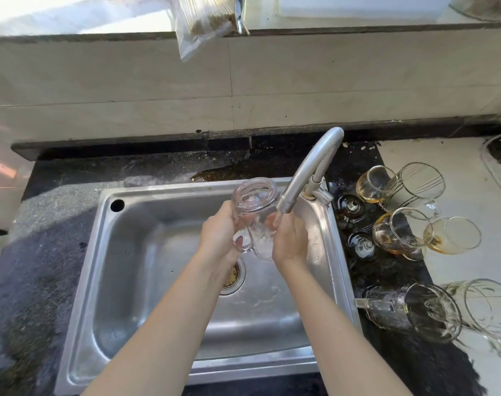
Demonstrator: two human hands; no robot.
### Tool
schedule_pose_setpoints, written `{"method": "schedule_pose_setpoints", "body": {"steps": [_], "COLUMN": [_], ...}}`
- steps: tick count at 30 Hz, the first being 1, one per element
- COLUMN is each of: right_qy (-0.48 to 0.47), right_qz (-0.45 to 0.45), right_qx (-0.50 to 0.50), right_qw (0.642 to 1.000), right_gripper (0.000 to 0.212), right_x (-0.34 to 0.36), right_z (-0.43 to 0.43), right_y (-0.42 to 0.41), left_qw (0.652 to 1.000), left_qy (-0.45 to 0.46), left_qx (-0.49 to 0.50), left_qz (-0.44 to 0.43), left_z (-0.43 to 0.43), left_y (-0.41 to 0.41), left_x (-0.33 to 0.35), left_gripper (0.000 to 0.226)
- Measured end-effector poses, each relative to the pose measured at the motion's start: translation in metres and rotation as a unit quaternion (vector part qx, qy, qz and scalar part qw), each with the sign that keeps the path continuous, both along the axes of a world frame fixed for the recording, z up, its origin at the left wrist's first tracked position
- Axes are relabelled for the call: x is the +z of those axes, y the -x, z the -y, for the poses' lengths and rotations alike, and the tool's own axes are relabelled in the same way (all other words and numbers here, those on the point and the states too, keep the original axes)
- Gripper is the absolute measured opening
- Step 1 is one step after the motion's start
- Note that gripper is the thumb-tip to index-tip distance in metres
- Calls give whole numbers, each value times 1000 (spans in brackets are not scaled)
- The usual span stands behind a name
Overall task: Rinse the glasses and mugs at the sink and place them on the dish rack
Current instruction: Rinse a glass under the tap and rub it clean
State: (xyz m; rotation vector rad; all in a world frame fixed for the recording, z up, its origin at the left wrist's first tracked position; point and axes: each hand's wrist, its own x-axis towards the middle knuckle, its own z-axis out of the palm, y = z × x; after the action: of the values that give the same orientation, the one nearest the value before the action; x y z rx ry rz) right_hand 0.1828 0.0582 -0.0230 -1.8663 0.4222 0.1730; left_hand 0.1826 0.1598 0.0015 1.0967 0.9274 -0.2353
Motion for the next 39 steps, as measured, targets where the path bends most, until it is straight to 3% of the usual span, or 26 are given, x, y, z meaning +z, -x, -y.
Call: {"method": "schedule_pose_setpoints", "body": {"steps": [2, 5, 7, 10, 12, 13, 15, 17, 21, 24, 26, 28, 35, 39], "right_qy": [78, 147, 174, 191, 15, -81, -181, -206, -294, -352, -344, -334, -230, -111], "right_qz": [-10, 113, 185, 197, 123, 45, -107, -198, -252, -224, -174, -128, -48, 18], "right_qx": [12, 1, 63, 167, 91, 49, 15, -9, -99, -182, -240, -277, -235, -133], "right_qw": [997, 983, 965, 947, 988, 995, 978, 958, 917, 890, 891, 892, 943, 985], "right_gripper": [42, 51, 59, 56, 43, 40, 40, 36, 31, 31, 32, 34, 35, 37], "right_x": [3, 5, -2, -11, -8, -7, -9, -9, -7, -8, -10, -10, -8, -5], "right_z": [-7, -16, -9, 11, 18, 20, 27, 32, 34, 32, 28, 26, 39, 32], "right_y": [-4, 2, 5, 5, 7, 7, 2, 1, 8, 15, 22, 27, 24, 23], "left_qw": [1000, 998, 997, 992, 989, 989, 993, 998, 977, 944, 905, 893, 969, 977], "left_qy": [16, 42, 55, 84, 101, 103, 78, 6, -185, -285, -379, -402, -188, -209], "left_qx": [12, 23, 27, 44, 44, 40, 24, -6, -92, -114, -113, -104, -131, -29], "left_qz": [-11, -39, -56, -84, -98, -97, -89, -62, 44, 120, 154, 173, 94, 33], "left_z": [1, 4, 3, -4, -7, -6, 0, 10, 35, 52, 58, 61, 41, 28], "left_y": [2, 3, 0, -4, -5, -5, -3, -1, 6, 7, 4, 1, -6, 1], "left_x": [0, 0, 2, 2, 3, 4, 6, 7, 2, 1, 3, 0, 3, -7], "left_gripper": [22, 23, 20, 24, 26, 26, 24, 25, 54, 48, 43, 42, 31, 42]}}
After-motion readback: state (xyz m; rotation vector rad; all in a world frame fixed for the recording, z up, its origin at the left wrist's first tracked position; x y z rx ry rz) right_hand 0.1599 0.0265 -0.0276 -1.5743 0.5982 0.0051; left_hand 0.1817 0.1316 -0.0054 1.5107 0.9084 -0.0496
